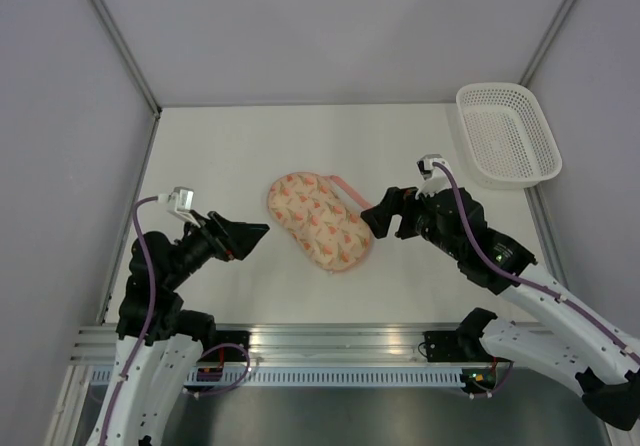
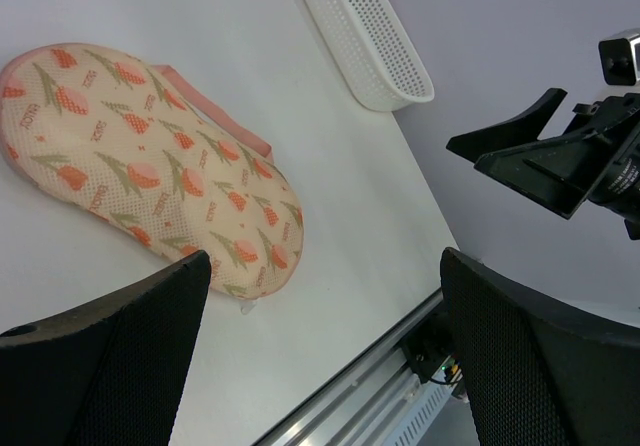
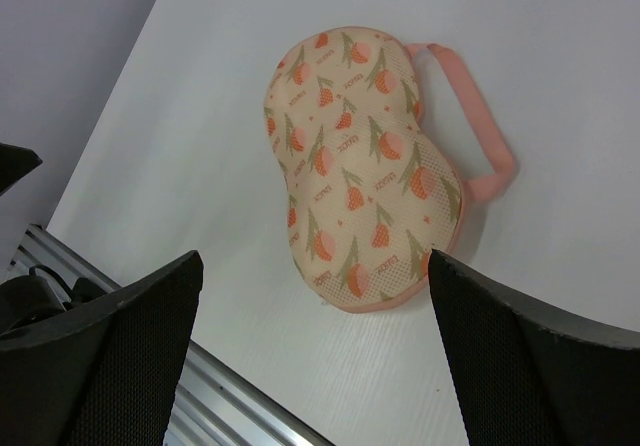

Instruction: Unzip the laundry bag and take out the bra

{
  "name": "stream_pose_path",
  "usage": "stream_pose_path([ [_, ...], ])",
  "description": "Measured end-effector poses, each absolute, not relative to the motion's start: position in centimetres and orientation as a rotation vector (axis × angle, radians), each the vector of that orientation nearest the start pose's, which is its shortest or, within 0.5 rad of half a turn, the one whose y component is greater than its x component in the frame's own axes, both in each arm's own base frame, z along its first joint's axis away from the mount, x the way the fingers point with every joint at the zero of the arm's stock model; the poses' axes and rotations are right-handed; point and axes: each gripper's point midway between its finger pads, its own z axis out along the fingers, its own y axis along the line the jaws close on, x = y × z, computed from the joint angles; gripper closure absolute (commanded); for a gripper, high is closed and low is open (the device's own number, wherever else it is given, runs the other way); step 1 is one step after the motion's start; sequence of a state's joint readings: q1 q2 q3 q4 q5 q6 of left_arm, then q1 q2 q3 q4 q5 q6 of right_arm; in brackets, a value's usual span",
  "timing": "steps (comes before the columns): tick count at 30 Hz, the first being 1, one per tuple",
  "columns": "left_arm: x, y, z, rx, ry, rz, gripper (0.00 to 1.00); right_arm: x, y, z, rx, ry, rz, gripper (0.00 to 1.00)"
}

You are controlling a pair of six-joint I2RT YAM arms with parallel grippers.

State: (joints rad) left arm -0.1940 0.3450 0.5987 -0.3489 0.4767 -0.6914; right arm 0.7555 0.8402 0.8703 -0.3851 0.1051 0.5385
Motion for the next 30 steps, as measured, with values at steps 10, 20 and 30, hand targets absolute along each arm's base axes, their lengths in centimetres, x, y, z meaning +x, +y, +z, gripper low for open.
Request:
stream_pose_path([
  [10,18.5,-14.2,26.9,-0.055,1.768,-1.052,0.0,22.3,21.5,25.6,-0.138,1.989,0.766,0.02],
  [20,18.8,-16.6,23.5,0.009,1.881,-1.204,0.02,21.7,22.9,19.1,-0.118,2.113,0.819,0.02],
  [30,20.2,-18.7,16.9,-0.038,2.06,-1.326,0.02,19.9,23.8,12.5,-0.083,2.271,0.886,0.02],
])
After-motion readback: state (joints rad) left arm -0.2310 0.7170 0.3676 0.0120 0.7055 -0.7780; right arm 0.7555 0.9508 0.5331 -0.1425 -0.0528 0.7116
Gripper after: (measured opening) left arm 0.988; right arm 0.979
